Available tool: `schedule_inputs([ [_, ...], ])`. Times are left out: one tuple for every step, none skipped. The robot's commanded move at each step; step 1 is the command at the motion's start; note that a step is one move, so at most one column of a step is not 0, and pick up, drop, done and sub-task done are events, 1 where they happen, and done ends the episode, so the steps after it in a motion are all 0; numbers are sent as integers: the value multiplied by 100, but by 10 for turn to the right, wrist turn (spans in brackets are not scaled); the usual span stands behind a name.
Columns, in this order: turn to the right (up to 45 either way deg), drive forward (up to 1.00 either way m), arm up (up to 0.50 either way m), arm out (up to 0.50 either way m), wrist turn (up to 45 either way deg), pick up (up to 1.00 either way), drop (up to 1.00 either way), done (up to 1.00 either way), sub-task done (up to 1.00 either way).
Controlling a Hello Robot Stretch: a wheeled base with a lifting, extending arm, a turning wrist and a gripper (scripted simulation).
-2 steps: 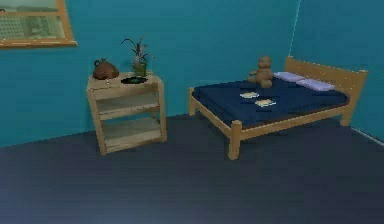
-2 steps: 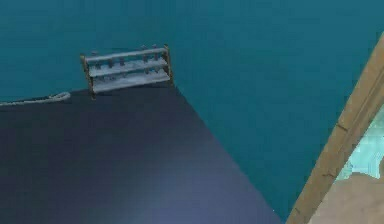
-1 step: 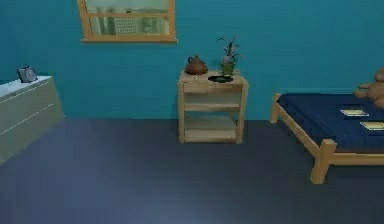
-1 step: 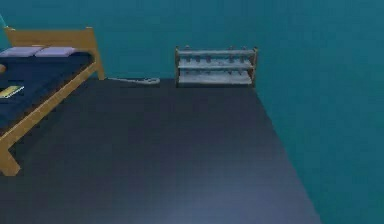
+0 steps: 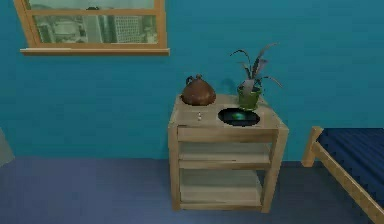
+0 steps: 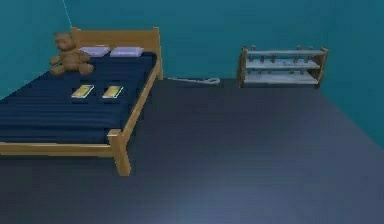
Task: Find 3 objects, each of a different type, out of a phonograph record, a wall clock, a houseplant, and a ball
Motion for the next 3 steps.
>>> schedule_inputs([
  [0, 45, 0, 0, 0, 0, 0, 0, 0],
  [180, 0, 0, 0, 0, 0, 0, 0, 0],
  [0, 0, 0, 0, 0, 0, 0, 100, 0],
])
